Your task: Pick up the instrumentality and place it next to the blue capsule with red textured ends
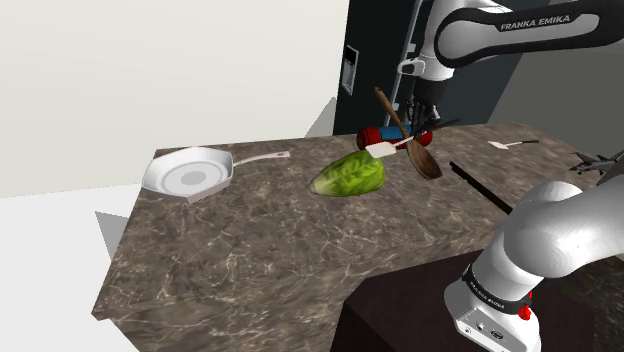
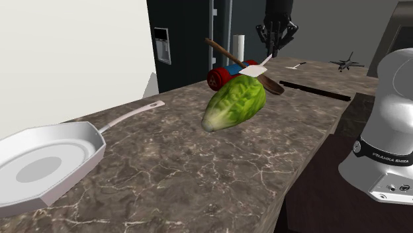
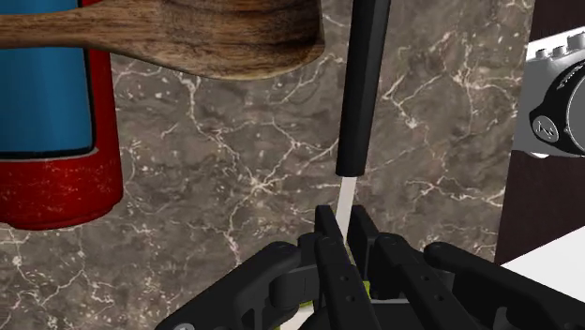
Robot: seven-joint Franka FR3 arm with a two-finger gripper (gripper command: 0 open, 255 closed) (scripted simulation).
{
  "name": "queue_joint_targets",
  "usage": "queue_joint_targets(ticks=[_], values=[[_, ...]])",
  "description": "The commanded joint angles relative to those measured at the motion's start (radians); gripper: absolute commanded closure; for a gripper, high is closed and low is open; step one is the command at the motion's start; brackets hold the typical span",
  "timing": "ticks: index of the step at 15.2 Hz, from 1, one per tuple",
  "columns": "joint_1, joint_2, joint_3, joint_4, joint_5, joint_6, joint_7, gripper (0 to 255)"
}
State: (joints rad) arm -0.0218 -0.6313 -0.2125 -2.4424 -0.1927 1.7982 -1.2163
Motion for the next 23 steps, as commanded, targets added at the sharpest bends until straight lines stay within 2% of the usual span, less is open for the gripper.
queue_joint_targets(ticks=[1, 8, 14, 19, 23], values=[[-0.023, 0.005, -0.046, -0.002, -0.029, 0.014, -0.054, 255], [-0.084, 0.055, -0.195, 0.058, -0.101, 0.034, -0.228, 255], [-0.112, 0.144, -0.329, 0.151, -0.131, 0.061, -0.384, 255], [-0.117, 0.252, -0.449, 0.257, -0.116, 0.087, -0.526, 255], [-0.11, 0.366, -0.555, 0.36, -0.066, 0.106, -0.655, 255]])
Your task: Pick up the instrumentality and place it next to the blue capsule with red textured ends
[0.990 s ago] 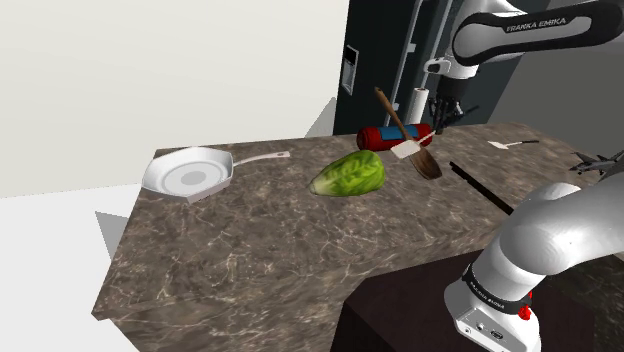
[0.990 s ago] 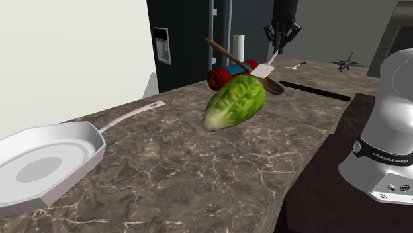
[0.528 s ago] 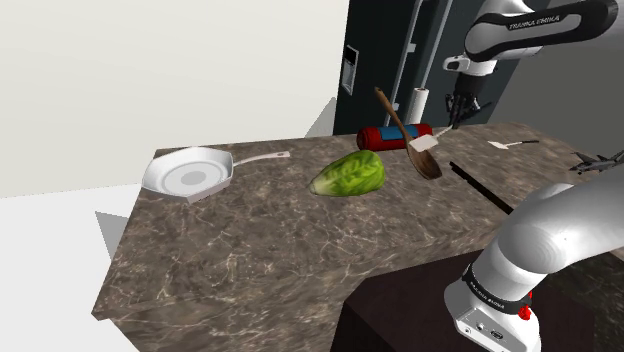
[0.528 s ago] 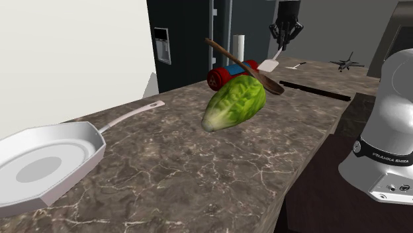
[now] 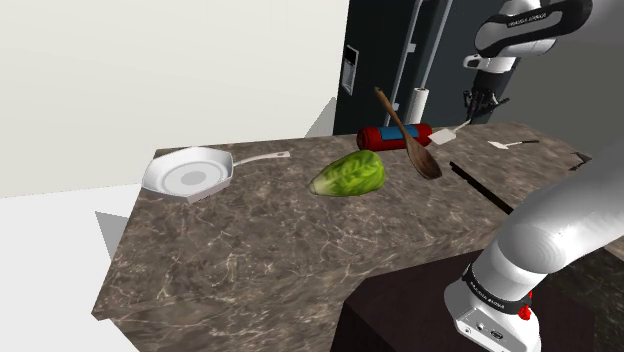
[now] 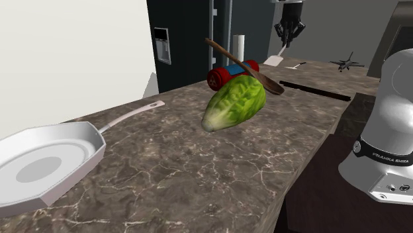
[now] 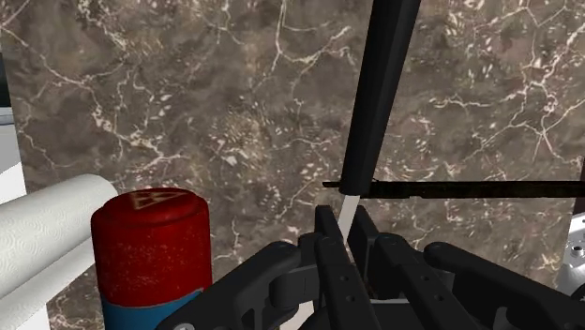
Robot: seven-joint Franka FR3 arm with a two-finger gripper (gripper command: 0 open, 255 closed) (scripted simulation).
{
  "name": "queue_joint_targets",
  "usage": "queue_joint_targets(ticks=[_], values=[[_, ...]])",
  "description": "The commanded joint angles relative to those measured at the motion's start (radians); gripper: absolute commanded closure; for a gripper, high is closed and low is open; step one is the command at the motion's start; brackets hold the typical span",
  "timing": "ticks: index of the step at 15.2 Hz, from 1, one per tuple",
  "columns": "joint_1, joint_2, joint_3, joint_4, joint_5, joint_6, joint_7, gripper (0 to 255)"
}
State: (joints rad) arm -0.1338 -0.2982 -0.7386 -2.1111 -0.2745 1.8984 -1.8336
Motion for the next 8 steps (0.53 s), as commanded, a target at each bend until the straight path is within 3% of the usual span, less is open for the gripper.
queue_joint_targets(ticks=[1, 8], values=[[0.004, 0.066, -0.057, 0.057, 0.035, 0.01, -0.074, 255], [0.002, 0.103, -0.083, 0.005, 0.053, 0.094, -0.094, 255]])
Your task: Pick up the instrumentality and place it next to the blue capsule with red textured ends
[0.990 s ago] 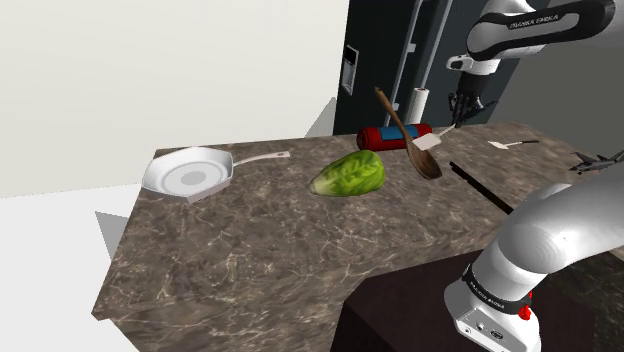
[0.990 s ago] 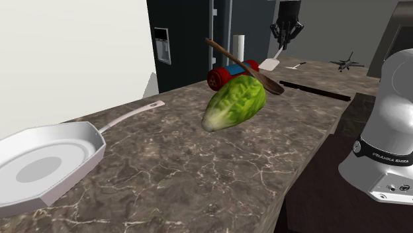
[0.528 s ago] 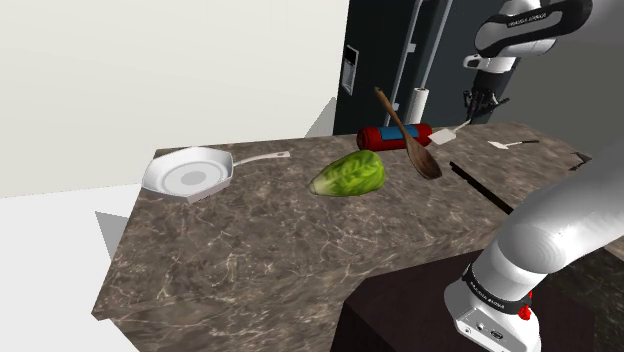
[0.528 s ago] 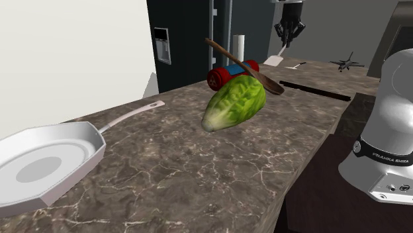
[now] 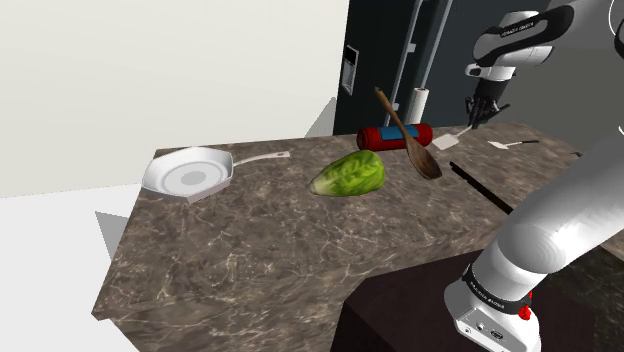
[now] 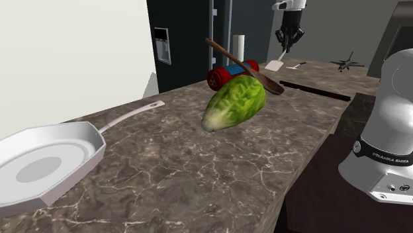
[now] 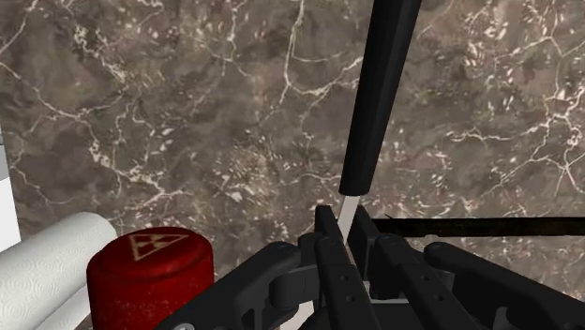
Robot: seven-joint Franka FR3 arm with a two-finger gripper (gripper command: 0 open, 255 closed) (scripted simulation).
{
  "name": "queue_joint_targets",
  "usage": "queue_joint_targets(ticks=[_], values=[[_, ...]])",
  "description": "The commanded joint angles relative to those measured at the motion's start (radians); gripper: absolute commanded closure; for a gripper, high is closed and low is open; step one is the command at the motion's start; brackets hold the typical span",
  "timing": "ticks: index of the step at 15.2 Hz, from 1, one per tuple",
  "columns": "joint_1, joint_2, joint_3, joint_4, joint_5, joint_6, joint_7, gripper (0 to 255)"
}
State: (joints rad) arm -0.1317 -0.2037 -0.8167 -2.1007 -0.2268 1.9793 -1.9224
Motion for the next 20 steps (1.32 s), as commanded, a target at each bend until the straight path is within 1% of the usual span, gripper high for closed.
queue_joint_targets(ticks=[1, 11, 20], values=[[0.001, 0.013, -0.008, -0.016, 0.007, 0.027, -0.006, 255], [0.005, 0.077, -0.04, -0.107, 0.043, 0.169, -0.03, 255], [0.01, 0.167, -0.064, -0.171, 0.113, 0.298, -0.079, 255]])
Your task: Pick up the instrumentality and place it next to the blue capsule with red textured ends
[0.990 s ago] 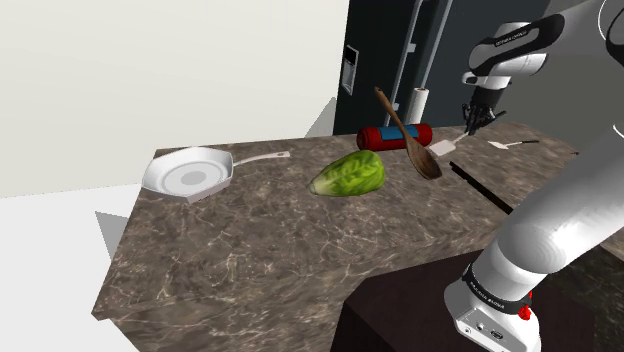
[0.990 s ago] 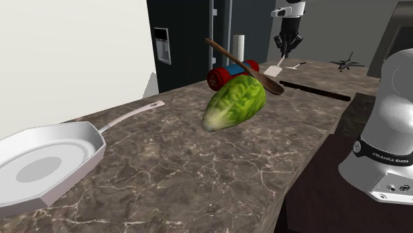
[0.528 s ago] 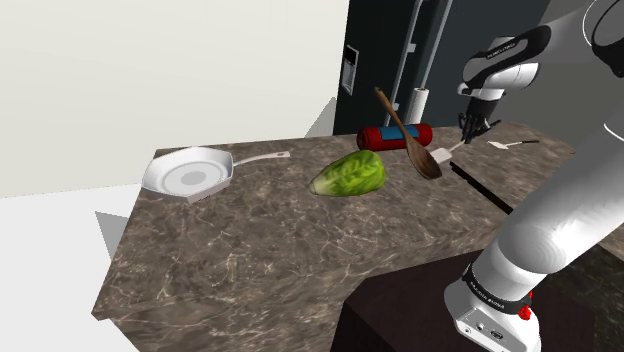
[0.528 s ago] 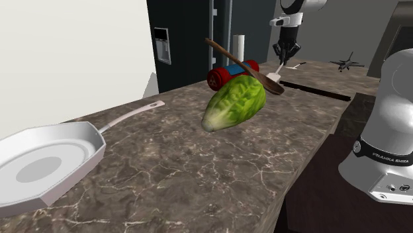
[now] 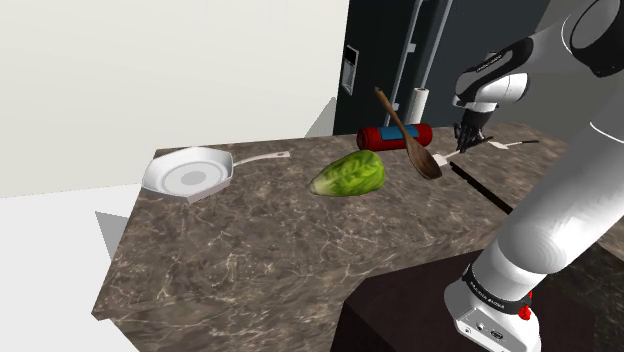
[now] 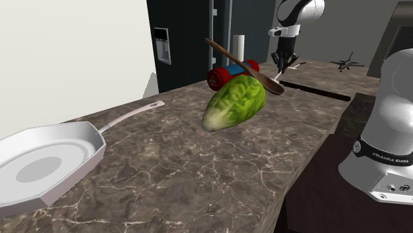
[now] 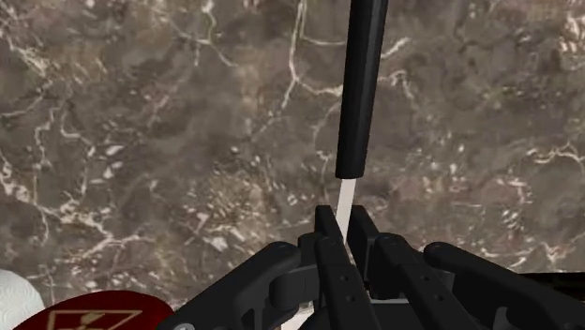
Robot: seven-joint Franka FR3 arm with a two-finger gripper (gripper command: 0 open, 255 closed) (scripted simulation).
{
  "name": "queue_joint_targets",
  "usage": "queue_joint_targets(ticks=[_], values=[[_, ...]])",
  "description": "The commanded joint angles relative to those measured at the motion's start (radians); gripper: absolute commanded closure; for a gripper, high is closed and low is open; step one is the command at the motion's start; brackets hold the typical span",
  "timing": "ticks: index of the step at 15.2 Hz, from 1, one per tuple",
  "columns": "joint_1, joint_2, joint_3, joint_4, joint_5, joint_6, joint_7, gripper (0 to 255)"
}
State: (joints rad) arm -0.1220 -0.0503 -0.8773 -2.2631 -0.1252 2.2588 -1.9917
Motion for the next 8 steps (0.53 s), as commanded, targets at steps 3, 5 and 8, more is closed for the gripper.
queue_joint_targets(ticks=[3, 5, 8], values=[[0.0, 0.05, -0.008, -0.026, 0.046, 0.061, -0.033, 255], [-0.001, 0.059, -0.008, -0.03, 0.055, 0.071, -0.039, 255], [-0.001, 0.059, -0.007, -0.03, 0.055, 0.071, -0.039, 255]])
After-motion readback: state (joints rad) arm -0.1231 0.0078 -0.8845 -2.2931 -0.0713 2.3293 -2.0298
